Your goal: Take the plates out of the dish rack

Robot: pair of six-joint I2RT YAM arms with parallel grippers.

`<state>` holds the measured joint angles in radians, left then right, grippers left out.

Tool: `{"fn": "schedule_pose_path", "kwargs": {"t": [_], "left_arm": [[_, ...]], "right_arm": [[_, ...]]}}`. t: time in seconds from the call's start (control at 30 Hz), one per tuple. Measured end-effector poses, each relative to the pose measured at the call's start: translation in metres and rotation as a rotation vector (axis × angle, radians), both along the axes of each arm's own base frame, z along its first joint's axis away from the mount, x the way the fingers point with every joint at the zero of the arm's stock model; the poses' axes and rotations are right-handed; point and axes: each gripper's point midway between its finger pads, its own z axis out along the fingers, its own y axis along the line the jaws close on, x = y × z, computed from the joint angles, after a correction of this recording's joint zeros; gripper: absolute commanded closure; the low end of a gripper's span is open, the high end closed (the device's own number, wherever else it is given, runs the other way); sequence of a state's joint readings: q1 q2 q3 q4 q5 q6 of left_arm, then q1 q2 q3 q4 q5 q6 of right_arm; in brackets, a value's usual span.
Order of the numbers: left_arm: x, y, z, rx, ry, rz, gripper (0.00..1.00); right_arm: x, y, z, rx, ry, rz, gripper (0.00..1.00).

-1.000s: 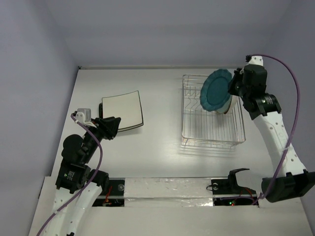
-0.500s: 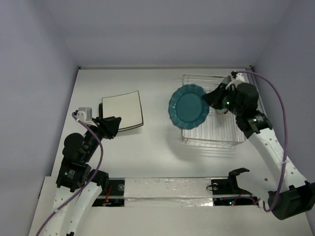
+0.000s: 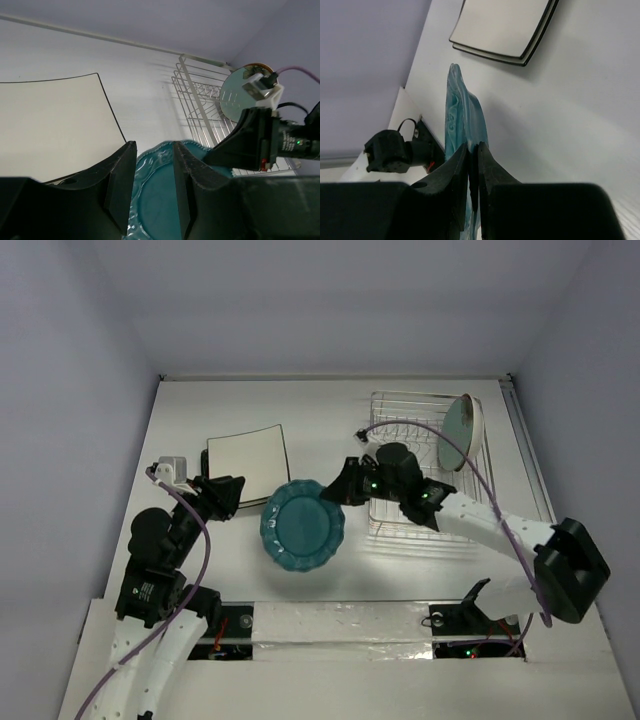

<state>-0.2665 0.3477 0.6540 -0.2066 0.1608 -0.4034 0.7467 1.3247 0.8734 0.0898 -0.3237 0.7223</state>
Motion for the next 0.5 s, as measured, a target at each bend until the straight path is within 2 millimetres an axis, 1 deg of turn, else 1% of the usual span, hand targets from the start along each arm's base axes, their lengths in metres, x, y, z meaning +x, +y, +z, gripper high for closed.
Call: {"fn": "schedule_pose_path", "kwargs": {"t": [0.13, 0.23, 0.4, 0.5], "left_arm": [[0.001, 0.002, -0.001, 0.001, 0.003, 0.008, 0.68], [0.002, 0.002, -0.001, 0.001, 0.003, 0.011, 0.68], [0.002, 0.002, 0.000, 0.001, 0.002, 0.012, 0.68], [0.001, 0.002, 0.000, 0.001, 0.002, 0.009, 0.68]], "right_arm": [[-0.010, 0.025, -0.030, -0.017, 0.060, 0.039, 1.00], [-0.012, 0.037, -0.047, -0.023, 0.086, 0.048, 1.00], [-0.014, 0.043, -0.080, -0.035, 0.138, 0.035, 1.00], [-0.015, 0.036, -0.103, -0.073, 0.173, 0.008, 1.00]]}}
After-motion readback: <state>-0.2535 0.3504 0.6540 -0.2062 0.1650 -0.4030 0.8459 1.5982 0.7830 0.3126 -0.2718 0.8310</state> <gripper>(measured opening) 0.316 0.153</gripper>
